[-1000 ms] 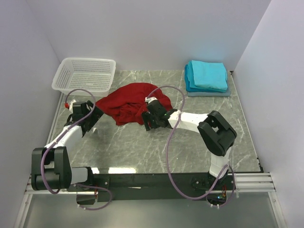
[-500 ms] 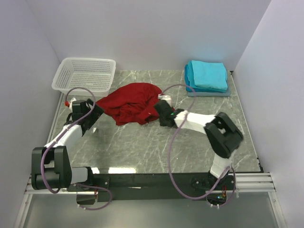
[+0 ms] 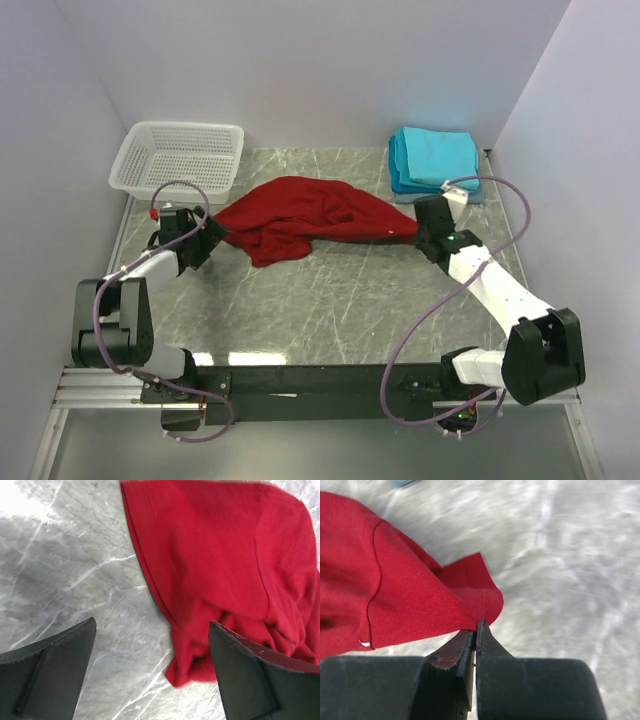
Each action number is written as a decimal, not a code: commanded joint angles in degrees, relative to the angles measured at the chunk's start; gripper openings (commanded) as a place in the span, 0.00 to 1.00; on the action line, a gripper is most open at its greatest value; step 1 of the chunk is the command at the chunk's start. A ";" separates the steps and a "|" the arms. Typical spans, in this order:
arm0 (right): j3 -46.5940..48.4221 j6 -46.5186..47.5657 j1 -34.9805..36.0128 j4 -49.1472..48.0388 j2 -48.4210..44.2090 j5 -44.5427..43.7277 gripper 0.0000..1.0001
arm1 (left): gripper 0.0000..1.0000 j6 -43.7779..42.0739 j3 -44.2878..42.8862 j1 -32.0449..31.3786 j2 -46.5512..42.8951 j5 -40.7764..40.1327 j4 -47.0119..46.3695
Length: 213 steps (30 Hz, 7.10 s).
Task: Fold and stack the t-shirts
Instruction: Flatten the tshirt out
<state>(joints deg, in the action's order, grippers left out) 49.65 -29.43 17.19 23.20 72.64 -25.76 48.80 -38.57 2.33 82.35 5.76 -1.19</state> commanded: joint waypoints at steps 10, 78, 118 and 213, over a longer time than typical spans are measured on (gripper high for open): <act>-0.43 0.78 -5.24 0.88 -3.92 0.79 0.00 | 0.86 -0.10 -10.12 -1.98 12.56 0.30 -5.66; 29.57 24.69 -5.41 -12.03 -17.37 12.90 0.00 | 0.07 -14.71 -31.90 -10.24 -30.67 -34.23 17.19; 2.38 1.04 29.92 -5.98 19.79 37.62 0.70 | 0.99 -5.11 -1.43 -11.29 -10.45 -2.33 -1.71; 48.51 7.54 8.47 20.38 51.97 20.21 0.74 | 0.01 2.71 16.68 -2.50 -32.32 -11.48 17.01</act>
<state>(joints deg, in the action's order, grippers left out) 93.08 -23.90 22.46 39.16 121.49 -7.40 50.94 -22.37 -0.25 53.28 -8.62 16.23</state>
